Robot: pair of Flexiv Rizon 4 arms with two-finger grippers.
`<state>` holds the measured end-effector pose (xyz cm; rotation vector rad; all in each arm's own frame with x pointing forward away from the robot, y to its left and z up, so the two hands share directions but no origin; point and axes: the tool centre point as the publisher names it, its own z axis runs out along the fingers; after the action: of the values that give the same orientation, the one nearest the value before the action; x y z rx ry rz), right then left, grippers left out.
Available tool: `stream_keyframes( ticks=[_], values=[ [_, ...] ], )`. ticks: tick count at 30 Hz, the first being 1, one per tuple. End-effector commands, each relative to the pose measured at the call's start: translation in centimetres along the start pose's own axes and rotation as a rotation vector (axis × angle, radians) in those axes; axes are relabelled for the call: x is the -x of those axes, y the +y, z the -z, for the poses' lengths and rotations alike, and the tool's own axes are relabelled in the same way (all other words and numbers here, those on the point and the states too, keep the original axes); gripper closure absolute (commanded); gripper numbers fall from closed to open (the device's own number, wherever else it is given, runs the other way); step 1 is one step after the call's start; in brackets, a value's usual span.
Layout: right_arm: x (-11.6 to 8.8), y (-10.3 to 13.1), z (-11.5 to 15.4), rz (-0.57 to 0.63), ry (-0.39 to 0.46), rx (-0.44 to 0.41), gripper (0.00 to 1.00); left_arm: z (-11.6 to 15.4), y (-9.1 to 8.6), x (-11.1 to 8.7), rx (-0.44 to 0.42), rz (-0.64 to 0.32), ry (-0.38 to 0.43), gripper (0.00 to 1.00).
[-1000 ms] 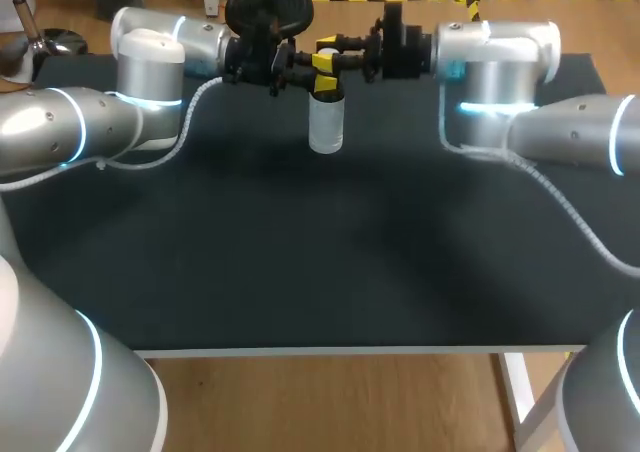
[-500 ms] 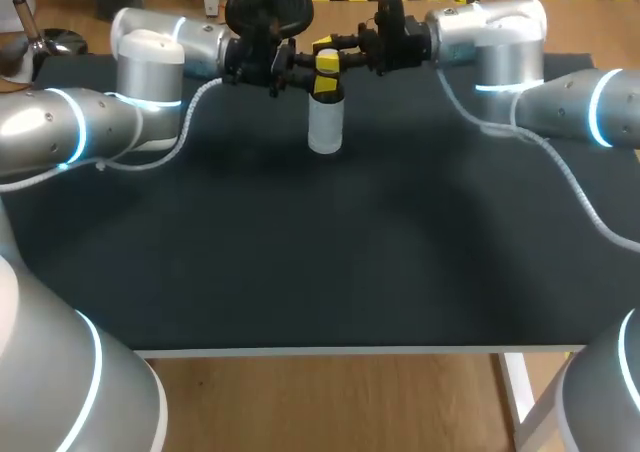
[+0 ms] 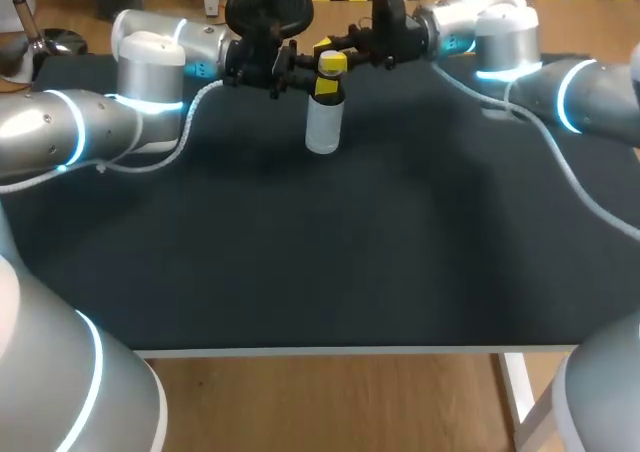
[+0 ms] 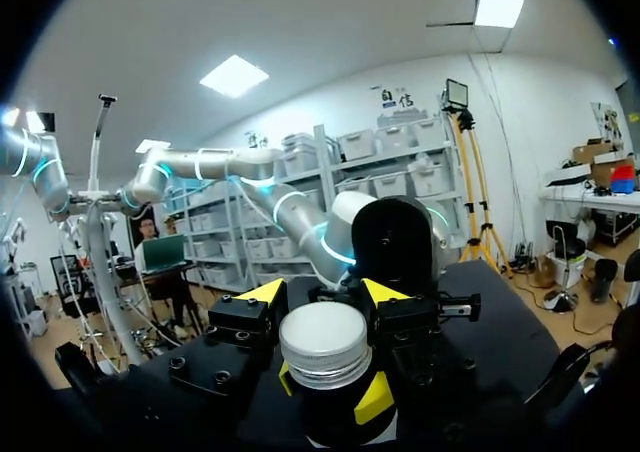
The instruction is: Unscrew the bottle cap
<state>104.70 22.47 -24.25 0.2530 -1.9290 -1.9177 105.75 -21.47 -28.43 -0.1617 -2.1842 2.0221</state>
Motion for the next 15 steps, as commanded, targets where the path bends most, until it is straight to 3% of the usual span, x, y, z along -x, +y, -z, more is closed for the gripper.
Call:
stream_keyframes(
  ticks=[1,7,15],
  values=[
    [0.3,0.2,0.3,0.012,0.397,0.006,1.0,0.3,-0.1,0.6,0.003,0.002,0.001,1.0],
    [0.2,1.5,0.8,0.025,0.378,-0.009,1.0,0.3,-0.1,0.6,0.003,0.002,0.001,1.0],
    [1.7,3.2,4.4,0.051,0.208,-0.028,1.0,0.3,-0.1,0.6,0.003,0.002,0.001,1.0]
  ],
)
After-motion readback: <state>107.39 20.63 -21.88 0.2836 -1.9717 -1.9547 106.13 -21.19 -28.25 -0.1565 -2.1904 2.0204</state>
